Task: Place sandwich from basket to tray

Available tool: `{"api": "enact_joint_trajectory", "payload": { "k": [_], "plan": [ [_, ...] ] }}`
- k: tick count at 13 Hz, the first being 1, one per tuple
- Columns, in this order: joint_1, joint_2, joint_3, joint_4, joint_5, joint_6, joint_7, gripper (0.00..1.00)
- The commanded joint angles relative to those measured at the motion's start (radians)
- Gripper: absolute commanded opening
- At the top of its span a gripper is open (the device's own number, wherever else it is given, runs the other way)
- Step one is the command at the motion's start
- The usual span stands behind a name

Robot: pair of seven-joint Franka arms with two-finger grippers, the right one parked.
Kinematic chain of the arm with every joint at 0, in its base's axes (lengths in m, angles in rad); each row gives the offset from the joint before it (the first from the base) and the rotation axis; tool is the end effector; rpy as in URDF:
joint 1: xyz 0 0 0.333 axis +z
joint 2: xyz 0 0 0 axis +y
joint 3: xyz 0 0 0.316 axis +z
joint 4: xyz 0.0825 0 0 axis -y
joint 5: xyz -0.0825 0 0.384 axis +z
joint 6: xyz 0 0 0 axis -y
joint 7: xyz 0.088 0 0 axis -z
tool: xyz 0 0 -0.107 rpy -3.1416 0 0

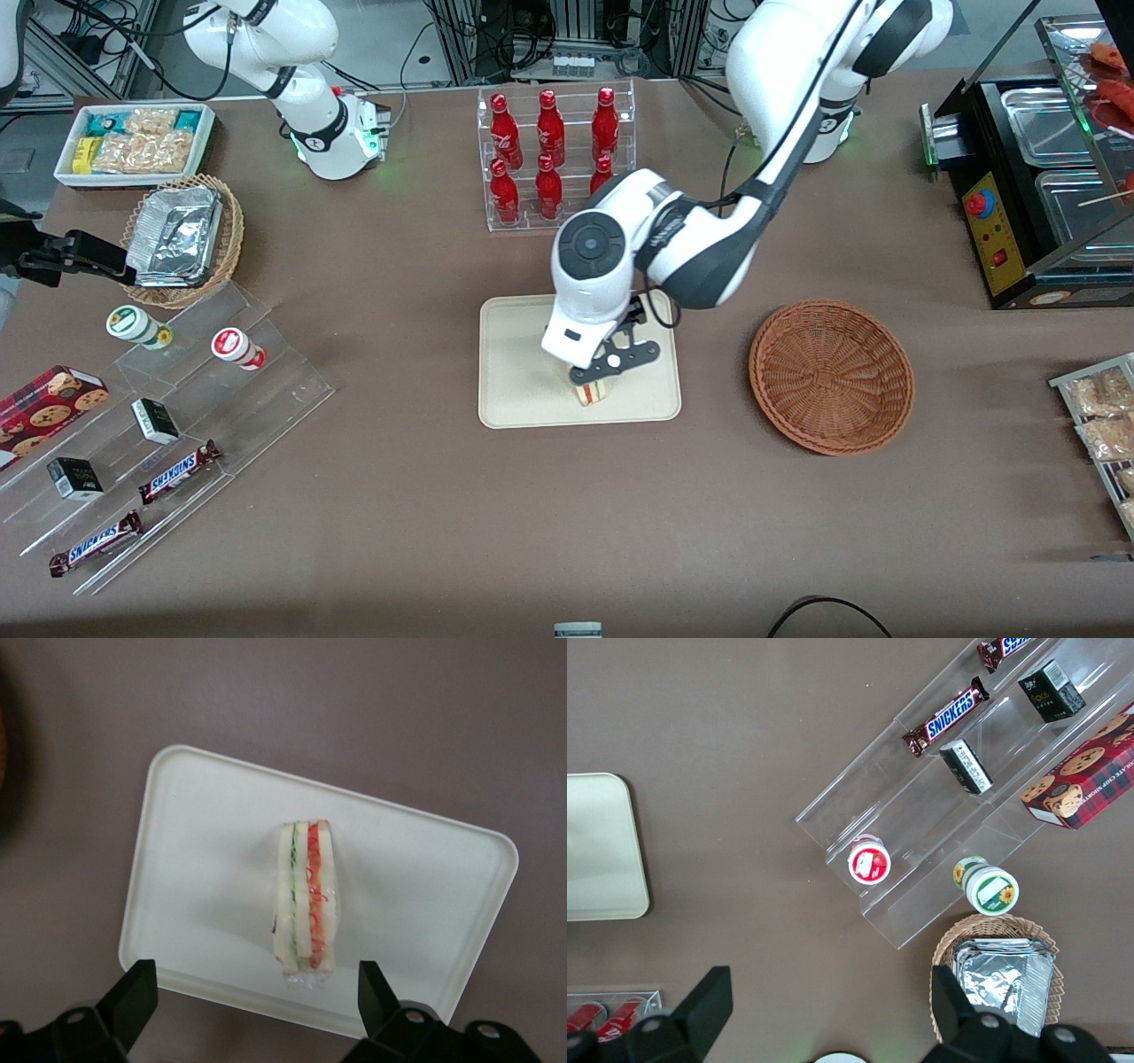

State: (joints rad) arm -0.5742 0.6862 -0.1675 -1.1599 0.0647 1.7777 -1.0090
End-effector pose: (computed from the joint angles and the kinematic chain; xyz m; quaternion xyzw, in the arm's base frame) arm 0.5687 -0.4676 0.3918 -0.9891 -0.1425 0.0360 0.0088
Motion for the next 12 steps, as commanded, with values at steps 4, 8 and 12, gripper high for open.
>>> {"api": "enact_joint_trajectory", "payload": {
  "k": [4, 8, 12],
  "plan": [
    [0.112, -0.131, 0.005, -0.056, 0.003, -0.130, 0.234, 1.00],
    [0.266, -0.302, 0.002, -0.273, 0.023, -0.121, 0.510, 1.00],
    [0.416, -0.427, 0.002, -0.391, 0.012, -0.123, 0.774, 1.00]
  ]
}}
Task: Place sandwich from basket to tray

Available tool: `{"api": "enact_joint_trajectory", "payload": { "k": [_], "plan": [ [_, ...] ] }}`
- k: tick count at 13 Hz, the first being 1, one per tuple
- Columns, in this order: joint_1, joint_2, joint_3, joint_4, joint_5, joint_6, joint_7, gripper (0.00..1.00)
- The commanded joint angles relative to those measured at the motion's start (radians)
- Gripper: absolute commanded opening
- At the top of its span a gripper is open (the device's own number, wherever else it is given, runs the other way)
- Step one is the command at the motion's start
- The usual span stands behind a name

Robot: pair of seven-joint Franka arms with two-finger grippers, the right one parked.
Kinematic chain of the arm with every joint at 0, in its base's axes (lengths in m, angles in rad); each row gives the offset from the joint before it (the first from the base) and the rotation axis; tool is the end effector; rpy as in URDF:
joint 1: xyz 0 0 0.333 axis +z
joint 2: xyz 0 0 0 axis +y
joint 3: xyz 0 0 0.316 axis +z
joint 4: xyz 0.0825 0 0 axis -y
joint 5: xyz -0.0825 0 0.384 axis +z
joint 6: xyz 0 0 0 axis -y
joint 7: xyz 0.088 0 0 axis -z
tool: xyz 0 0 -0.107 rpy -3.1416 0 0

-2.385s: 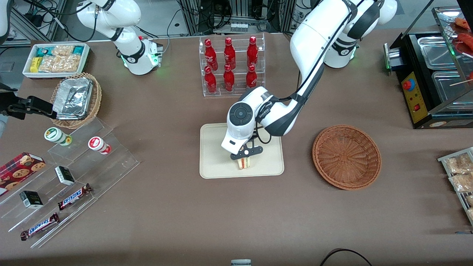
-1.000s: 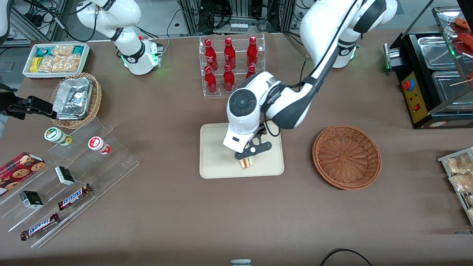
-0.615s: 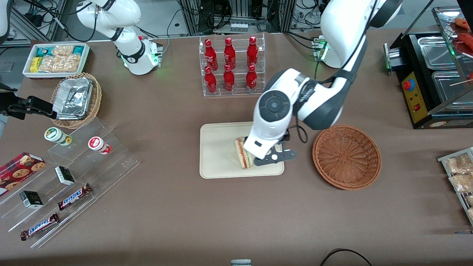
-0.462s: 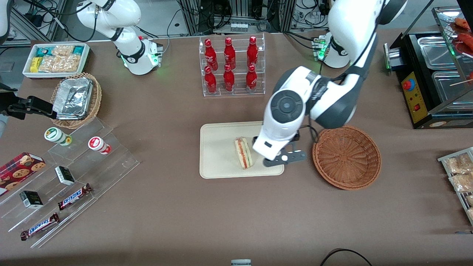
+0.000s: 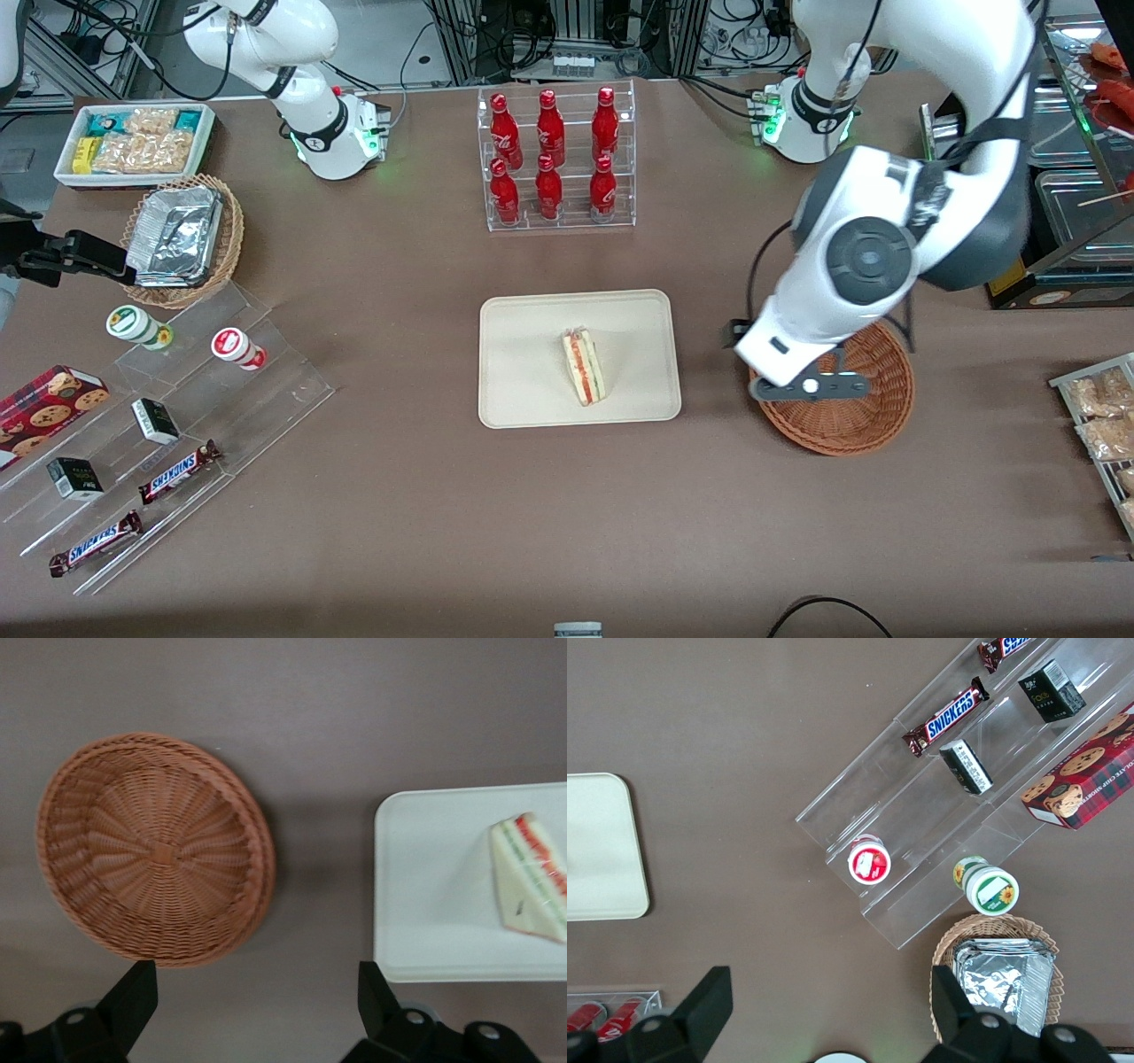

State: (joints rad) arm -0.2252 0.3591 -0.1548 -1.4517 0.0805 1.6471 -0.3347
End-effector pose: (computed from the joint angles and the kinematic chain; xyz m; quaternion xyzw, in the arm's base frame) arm 0.6114 -0.2207 0.4710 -0.9964 0.0261 0.0702 0.0394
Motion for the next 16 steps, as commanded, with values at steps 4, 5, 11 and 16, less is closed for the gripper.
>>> {"api": "enact_joint_trajectory", "payload": {
  "k": [4, 5, 11, 16],
  "plan": [
    [0.179, -0.176, -0.011, -0.141, -0.036, -0.019, 0.281, 1.00],
    [0.194, -0.192, -0.011, -0.139, -0.047, -0.036, 0.314, 1.00],
    [0.282, -0.282, 0.000, -0.134, -0.070, -0.139, 0.468, 1.00],
    [0.259, -0.295, 0.049, -0.078, -0.061, -0.193, 0.480, 1.00]
  ]
}}
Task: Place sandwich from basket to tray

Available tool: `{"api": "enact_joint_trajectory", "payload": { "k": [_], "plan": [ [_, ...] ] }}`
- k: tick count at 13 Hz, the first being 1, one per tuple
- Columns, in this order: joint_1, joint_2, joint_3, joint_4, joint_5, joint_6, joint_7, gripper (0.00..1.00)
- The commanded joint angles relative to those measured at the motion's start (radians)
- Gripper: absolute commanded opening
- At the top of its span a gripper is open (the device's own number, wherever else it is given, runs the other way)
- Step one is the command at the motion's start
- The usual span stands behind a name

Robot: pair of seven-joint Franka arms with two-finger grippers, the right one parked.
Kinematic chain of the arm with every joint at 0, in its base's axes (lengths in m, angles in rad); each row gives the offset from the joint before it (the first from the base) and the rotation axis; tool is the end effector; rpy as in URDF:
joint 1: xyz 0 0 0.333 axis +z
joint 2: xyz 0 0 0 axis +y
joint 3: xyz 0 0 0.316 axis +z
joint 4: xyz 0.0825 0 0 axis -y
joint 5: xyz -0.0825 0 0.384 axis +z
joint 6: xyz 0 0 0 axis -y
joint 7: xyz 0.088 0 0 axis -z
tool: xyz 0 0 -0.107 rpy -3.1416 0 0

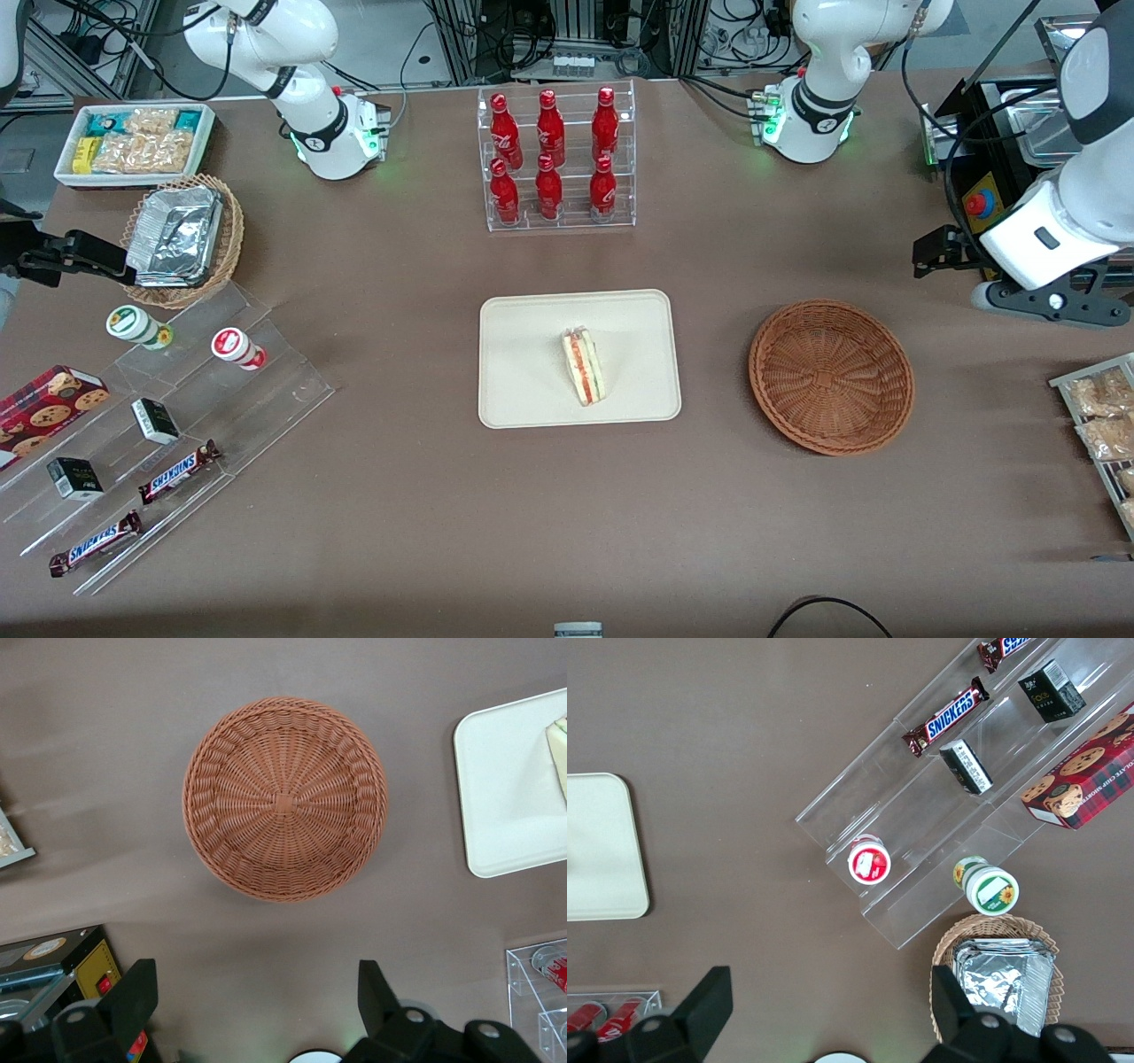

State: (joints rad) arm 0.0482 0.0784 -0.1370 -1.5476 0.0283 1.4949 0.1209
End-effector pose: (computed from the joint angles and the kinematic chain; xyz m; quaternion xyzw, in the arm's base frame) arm 0.5663 -0.0443 0.5856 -0.9924 0.1044 0.0653 0.0077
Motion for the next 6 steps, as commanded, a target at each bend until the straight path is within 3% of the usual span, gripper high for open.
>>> {"api": "enact_joint_trajectory", "payload": {
  "k": [1, 4, 6],
  "plan": [
    [-0.028, -0.014, 0.046, 0.020, -0.014, -0.041, 0.028, 1.00],
    [-0.161, -0.009, 0.158, 0.011, -0.014, -0.012, 0.026, 1.00],
    [-0.165, -0.019, 0.160, -0.009, -0.016, -0.008, 0.026, 1.00]
  ]
}}
